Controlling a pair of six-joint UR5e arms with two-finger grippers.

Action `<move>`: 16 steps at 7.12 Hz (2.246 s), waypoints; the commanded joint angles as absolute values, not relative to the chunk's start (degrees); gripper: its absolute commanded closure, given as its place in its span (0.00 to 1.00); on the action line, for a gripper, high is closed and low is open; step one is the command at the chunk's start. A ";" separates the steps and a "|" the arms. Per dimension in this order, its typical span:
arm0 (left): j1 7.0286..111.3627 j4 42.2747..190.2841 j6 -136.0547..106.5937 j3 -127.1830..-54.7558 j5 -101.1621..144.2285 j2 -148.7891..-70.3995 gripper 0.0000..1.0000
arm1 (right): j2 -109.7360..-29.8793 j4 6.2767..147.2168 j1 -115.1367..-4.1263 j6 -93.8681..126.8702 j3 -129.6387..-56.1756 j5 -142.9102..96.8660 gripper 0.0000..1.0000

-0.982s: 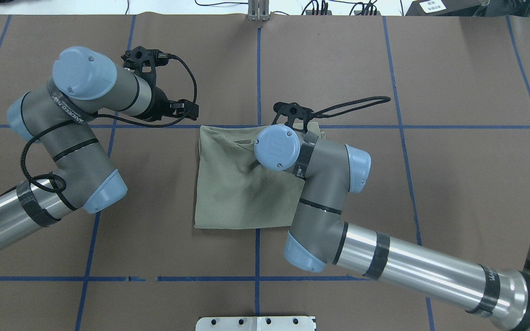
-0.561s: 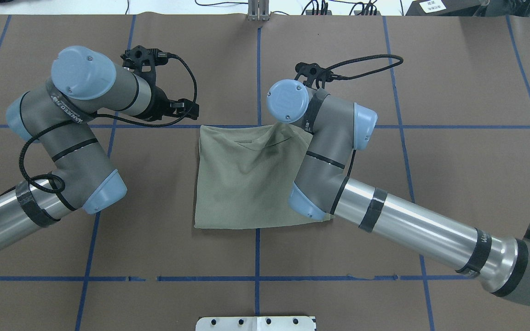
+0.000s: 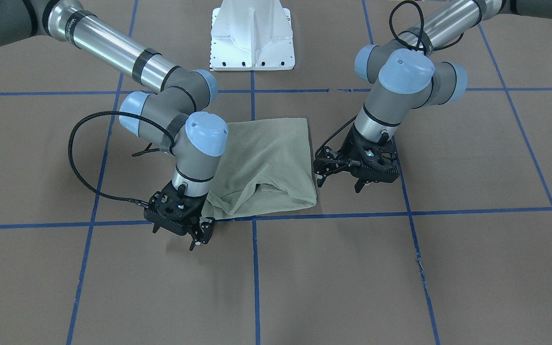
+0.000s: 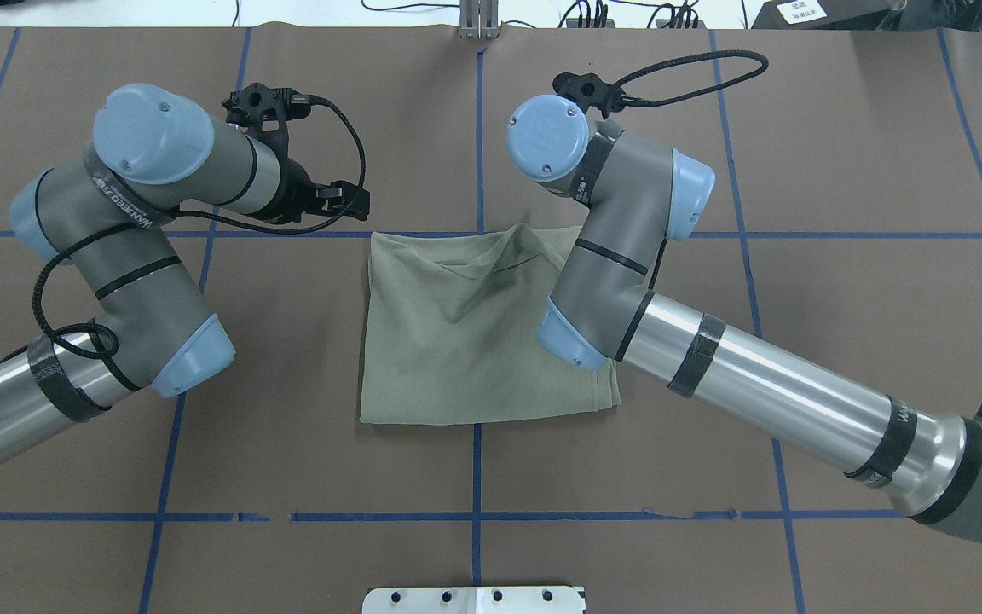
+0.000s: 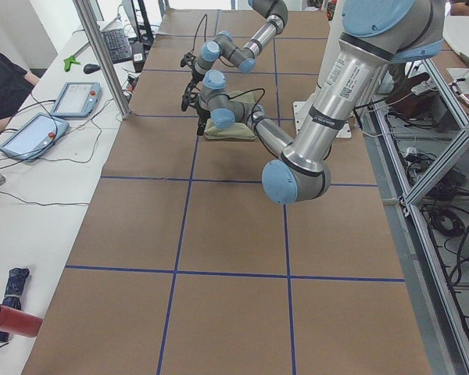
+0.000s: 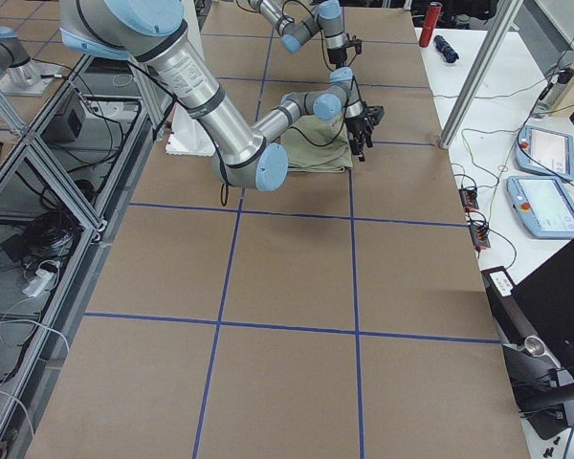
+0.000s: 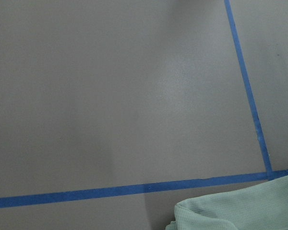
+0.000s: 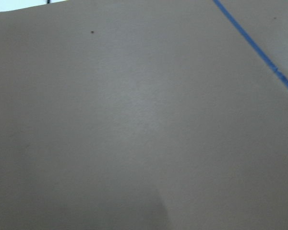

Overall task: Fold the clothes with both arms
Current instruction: 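Press and smooth the folded shirt top with the right gripper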

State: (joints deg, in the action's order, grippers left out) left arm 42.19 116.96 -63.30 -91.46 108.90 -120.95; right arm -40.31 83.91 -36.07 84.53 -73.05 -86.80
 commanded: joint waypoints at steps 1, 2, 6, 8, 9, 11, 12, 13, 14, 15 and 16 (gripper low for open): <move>42.19 116.98 -63.37 -91.49 108.90 -120.85 0.00 | -40.08 82.79 -32.28 86.73 -74.71 -87.72 0.09; 42.10 116.98 -63.37 -91.49 108.90 -120.85 0.00 | -40.08 82.88 -31.39 88.92 -74.71 -87.71 0.21; 42.01 116.98 -63.46 -91.49 108.81 -120.85 0.00 | -40.08 82.88 -30.06 90.53 -74.27 -87.45 0.50; 41.84 117.77 -63.98 -91.49 108.90 -119.97 0.00 | -40.25 82.97 -30.23 90.53 -74.35 -86.58 1.00; 41.75 117.86 -64.07 -91.49 108.81 -119.88 0.00 | -40.25 83.06 -30.84 90.27 -74.36 -85.70 1.00; 41.75 117.95 -64.07 -91.49 108.81 -119.45 0.00 | -40.69 83.84 -32.42 89.83 -74.36 -85.00 1.00; 41.75 117.95 -63.99 -91.49 108.81 -119.44 0.00 | -40.87 87.15 -32.95 89.65 -74.36 -83.51 1.00; 41.75 117.95 -63.98 -91.49 108.81 -119.44 0.00 | -40.87 89.62 -32.96 89.65 -74.44 -82.37 1.00; 41.75 117.95 -63.98 -91.49 108.81 -119.44 0.00 | -40.87 89.74 -32.70 89.65 -74.36 -82.01 1.00; 41.75 117.95 -63.98 -91.49 108.81 -119.44 0.00 | -41.13 89.65 -32.52 87.91 -74.18 -81.74 0.01; 41.57 117.95 -63.98 -91.49 108.81 -119.44 0.00 | -40.26 89.47 -32.52 84.93 -74.70 -81.22 0.00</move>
State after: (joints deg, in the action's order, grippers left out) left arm 41.69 117.95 -63.99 -91.49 108.81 -119.45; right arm -40.83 89.48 -32.60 87.82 -74.37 -81.82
